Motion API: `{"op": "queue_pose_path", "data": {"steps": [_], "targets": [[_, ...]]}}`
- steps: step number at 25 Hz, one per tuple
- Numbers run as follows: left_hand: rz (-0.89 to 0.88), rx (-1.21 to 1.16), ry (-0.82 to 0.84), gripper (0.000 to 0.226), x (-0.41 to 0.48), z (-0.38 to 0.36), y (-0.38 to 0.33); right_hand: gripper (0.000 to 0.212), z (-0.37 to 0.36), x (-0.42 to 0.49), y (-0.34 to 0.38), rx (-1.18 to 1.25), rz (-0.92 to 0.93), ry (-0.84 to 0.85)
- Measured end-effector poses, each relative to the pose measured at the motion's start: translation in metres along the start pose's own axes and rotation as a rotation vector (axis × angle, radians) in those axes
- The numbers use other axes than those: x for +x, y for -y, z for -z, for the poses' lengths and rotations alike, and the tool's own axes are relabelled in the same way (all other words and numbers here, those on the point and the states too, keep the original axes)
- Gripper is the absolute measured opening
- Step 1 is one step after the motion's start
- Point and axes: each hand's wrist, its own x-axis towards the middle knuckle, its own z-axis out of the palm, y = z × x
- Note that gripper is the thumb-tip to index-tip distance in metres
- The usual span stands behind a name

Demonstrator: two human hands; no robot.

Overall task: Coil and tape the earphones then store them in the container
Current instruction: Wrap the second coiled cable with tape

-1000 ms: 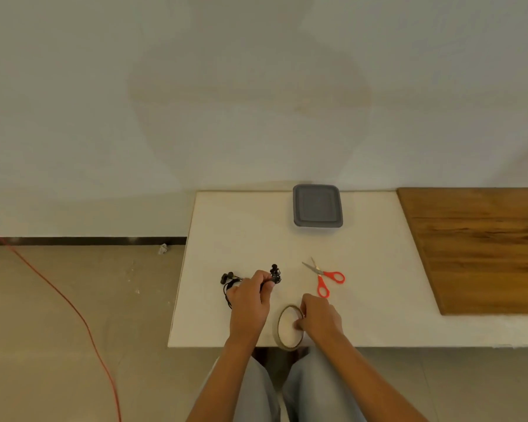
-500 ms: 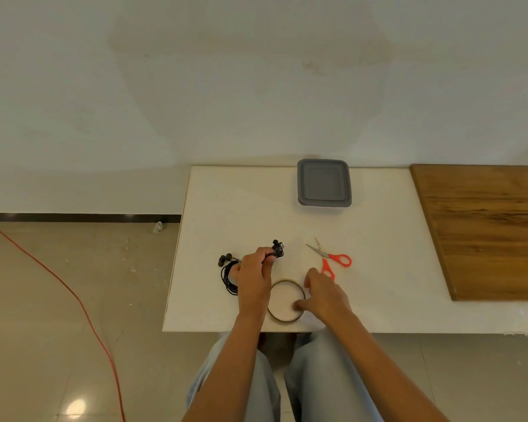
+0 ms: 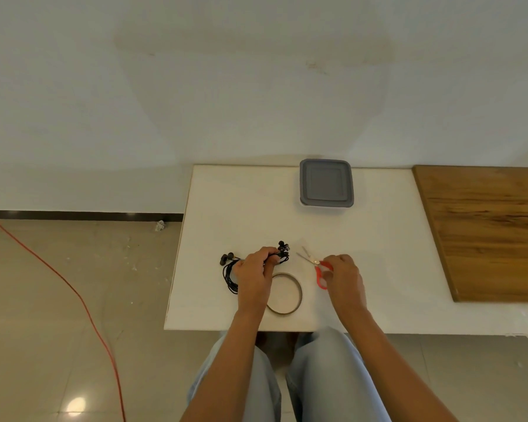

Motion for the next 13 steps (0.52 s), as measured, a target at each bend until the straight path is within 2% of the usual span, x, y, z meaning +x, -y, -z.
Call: {"op": "queue_pose_path", "data": {"steps": [4, 9, 13], "targets": [[-0.039, 0.017, -0.018, 0.020, 0.004, 0.008, 0.002, 0.030, 0.002, -0.002, -0.001, -0.010, -0.025, -0.009], [-0.072, 0.096, -0.020, 0.014, 0.003, 0.014, -0.005, 0.025, -0.002, -0.008, -0.001, -0.368, 0.121, 0.044], [-0.060, 0.095, -0.037, 0.014, 0.002, 0.012, -0.007, 0.021, 0.000, -0.009, -0.004, -0.493, 0.175, 0.057]]}}
